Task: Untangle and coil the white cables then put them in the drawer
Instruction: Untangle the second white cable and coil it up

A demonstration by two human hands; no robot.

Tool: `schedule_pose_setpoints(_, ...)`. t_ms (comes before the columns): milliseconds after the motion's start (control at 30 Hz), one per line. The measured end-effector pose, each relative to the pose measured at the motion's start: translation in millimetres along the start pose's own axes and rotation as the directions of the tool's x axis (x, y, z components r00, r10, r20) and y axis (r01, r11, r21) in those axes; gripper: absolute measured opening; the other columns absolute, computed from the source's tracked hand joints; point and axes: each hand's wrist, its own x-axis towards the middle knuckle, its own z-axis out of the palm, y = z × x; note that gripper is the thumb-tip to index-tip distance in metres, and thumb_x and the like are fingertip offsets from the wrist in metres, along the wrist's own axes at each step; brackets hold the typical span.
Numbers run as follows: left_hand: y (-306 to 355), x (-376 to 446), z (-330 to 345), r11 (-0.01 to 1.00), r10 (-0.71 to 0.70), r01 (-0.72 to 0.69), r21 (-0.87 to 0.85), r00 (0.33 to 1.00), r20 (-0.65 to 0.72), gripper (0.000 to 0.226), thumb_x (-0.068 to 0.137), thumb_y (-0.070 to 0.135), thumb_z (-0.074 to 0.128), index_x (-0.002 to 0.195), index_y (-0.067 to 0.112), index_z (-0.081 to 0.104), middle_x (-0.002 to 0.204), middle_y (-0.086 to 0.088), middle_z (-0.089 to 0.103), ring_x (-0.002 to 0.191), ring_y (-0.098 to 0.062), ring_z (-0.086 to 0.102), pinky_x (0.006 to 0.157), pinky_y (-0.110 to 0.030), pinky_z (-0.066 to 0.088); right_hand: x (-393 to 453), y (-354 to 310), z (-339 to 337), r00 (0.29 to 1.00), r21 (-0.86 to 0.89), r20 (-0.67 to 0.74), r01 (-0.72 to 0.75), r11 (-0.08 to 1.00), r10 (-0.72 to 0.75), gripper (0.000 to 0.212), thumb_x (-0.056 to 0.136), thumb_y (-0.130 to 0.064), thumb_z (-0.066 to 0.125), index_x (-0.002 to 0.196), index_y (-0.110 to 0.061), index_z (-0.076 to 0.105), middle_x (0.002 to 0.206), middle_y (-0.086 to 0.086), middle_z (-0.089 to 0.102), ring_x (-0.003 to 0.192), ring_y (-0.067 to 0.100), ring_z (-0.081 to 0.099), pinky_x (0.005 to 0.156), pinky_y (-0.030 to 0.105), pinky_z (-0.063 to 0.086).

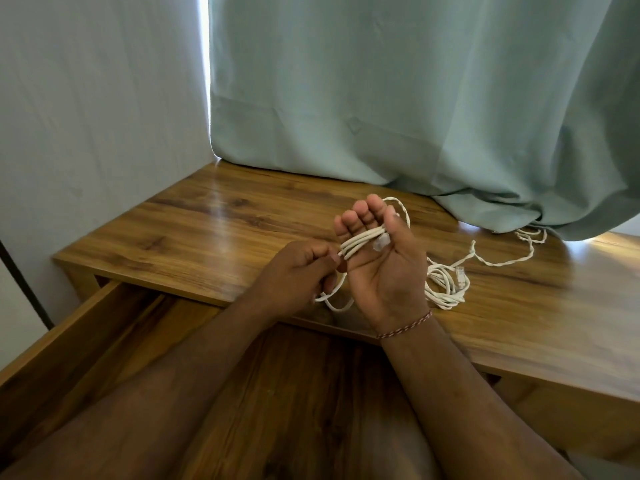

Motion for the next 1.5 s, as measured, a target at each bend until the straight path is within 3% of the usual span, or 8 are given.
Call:
schedule_pose_setpoints(300, 23.1, -8.8, 0.8, 0.555, 0.174, -0.058, 0.830, 0.984, -0.048, 0.027, 0.103, 0.043, 0.045, 0.090, 0.023, 0.057, 0.074, 0.002, 0.058, 0.070, -0.024, 0.058, 0.061, -0.036, 0.043, -0.2, 16.2, 3.9, 0.962, -0.379, 0.021, 0.260, 0.888, -0.273, 0.022, 0.099, -0.016, 0.051, 0.110, -0.001, 0.063, 0.102, 0.012, 0.071, 0.081, 0.020, 0.064, 0.079, 0.038, 0.057)
schedule_pose_setpoints(500, 23.9, -8.6, -23.3, 0.479, 0.160, -0.016, 0.878, 0.985, -0.069, 0.032, 0.104, 0.051, 0.042, 0.079, 0.030, 0.043, 0.074, 0.006, 0.051, 0.073, -0.021, 0.054, 0.063, -0.036, 0.043, 8.3, -14.2, -25.8, 0.824, -0.936, 0.307, 0.351, 0.003, -0.477, 0.013, 0.104, -0.022, 0.053, 0.109, -0.023, 0.064, 0.098, -0.005, 0.067, 0.092, 0.019, 0.066, 0.082, 0.041, 0.054)
schedule_pose_setpoints(733, 7.8, -2.6, -46.1, 0.353, 0.485, -0.269, 0.896, 0.872, 0.070, 0.039, 0.100, 0.057, 0.043, 0.087, 0.028, 0.066, 0.074, 0.011, 0.050, 0.070, -0.022, 0.059, 0.060, -0.035, 0.045, 5.3, -5.6, -39.0, 0.948, -0.870, 0.316, 0.278, -0.408, -0.028, 0.031, 0.104, -0.038, 0.044, 0.098, -0.018, 0.067, 0.097, -0.001, 0.069, 0.089, 0.017, 0.062, 0.077, 0.036, 0.050)
schedule_pose_setpoints(800, 4.3, -1.4, -53.9, 0.263, 0.612, -0.346, 0.901, 0.782, 0.122, 0.036, 0.103, 0.052, 0.051, 0.094, 0.023, 0.071, 0.084, 0.003, 0.059, 0.078, -0.024, 0.056, 0.067, -0.041, 0.042, 4.2, -6.3, -35.8, 0.969, -0.906, 0.239, 0.244, -0.346, 0.057, 0.036, 0.103, -0.040, 0.045, 0.088, -0.016, 0.067, 0.082, 0.000, 0.069, 0.078, 0.017, 0.064, 0.073, 0.039, 0.052)
schedule_pose_setpoints(933, -5.3, -1.0, -60.0, 0.202, 0.717, -0.381, 0.902, 0.685, 0.129, 0.036, 0.103, 0.050, 0.055, 0.101, 0.020, 0.075, 0.089, -0.003, 0.063, 0.079, -0.028, 0.055, 0.070, -0.048, 0.040, 1.2, -18.6, -28.4, 0.919, -0.975, 0.142, 0.067, 0.210, 0.367, 0.041, 0.109, -0.031, 0.045, 0.089, -0.007, 0.072, 0.057, 0.004, 0.062, 0.043, 0.014, 0.051, 0.049, 0.025, 0.042)
schedule_pose_setpoints(1167, -18.1, -1.3, -63.1, 0.249, 0.772, -0.448, 0.858, 0.627, 0.103, 0.041, 0.106, 0.043, 0.050, 0.123, 0.017, 0.076, 0.098, -0.008, 0.065, 0.082, -0.027, 0.057, 0.072, -0.045, 0.042, -5.6, -15.3, -24.3, 0.690, -0.826, 0.318, -0.135, 0.547, 0.651, 0.023, 0.101, -0.023, 0.059, 0.085, -0.007, 0.066, 0.052, 0.009, 0.044, 0.036, 0.010, 0.036, 0.035, 0.019, 0.027)
schedule_pose_setpoints(1367, -15.8, -4.3, -49.2, 0.589, 0.633, -0.452, 0.670, 0.773, -0.035, 0.033, 0.105, 0.022, 0.051, 0.130, 0.010, 0.068, 0.107, -0.004, 0.074, 0.095, -0.019, 0.070, 0.076, -0.041, 0.057, -11.1, -2.6, -20.7, 0.591, -0.417, 0.555, -0.412, 0.810, 0.586, 0.026, 0.097, -0.028, 0.069, 0.085, -0.007, 0.060, 0.052, -0.006, 0.047, 0.036, 0.004, 0.036, 0.038, 0.027, 0.013)
schedule_pose_setpoints(1500, -18.4, -3.3, -45.2, 0.603, 0.566, -0.374, 0.705, 0.823, -0.048, 0.024, 0.104, 0.020, 0.055, 0.123, 0.011, 0.066, 0.105, -0.002, 0.074, 0.089, -0.019, 0.070, 0.073, -0.037, 0.055, -10.8, -2.0, -11.2, 0.641, -0.253, 0.608, -0.403, 0.879, 0.469, 0.021, 0.099, -0.022, 0.065, 0.090, -0.005, 0.055, 0.058, -0.006, 0.050, 0.039, 0.009, 0.035, 0.043, 0.029, 0.026)
